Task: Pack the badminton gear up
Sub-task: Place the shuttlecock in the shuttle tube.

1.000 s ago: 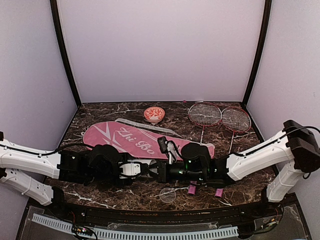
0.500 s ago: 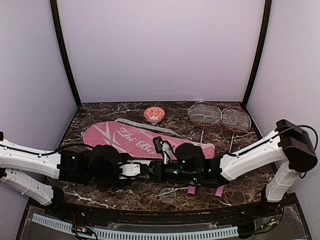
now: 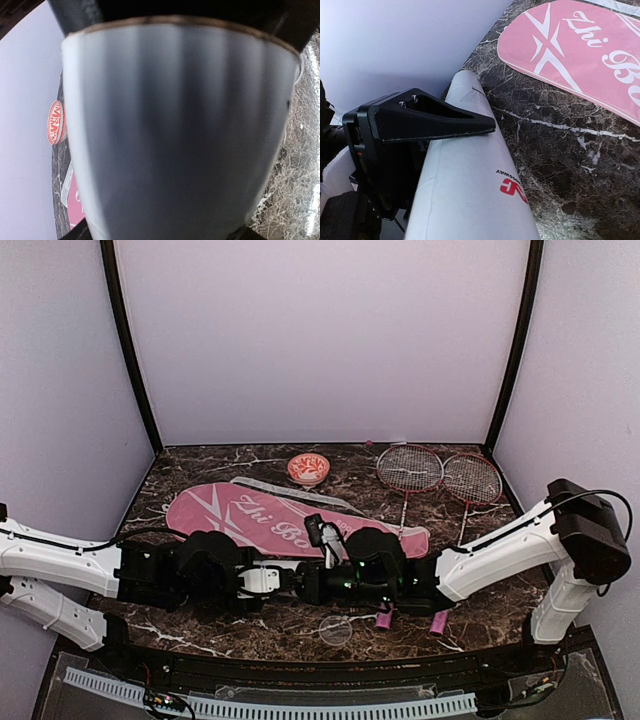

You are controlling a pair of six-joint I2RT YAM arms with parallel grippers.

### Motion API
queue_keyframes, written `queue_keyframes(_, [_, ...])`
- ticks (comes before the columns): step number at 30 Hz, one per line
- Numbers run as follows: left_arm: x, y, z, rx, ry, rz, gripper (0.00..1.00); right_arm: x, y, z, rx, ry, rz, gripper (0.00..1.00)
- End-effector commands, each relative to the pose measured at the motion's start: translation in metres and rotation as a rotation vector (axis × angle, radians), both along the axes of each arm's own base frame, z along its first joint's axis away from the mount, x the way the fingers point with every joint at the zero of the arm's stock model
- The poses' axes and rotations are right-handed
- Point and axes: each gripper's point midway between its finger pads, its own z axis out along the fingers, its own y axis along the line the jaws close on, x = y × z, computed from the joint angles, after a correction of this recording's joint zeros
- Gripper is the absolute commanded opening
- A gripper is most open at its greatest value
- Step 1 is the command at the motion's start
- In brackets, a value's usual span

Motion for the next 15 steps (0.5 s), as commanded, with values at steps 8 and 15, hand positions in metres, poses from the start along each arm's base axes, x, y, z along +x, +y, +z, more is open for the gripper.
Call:
queue_keyframes(8, [-0.002, -0.017, 0.025, -0.110, -0.009, -0.022, 0.69, -0.007, -0.037, 0.028, -0.042, -0.053, -0.017, 0.36])
queue_keyframes(15, [0.001, -0.015, 0.026, -0.112, -0.024, -0.007, 0.69, -0.014, -0.073, 0.026, -0.090, -0.036, -0.041, 0.45])
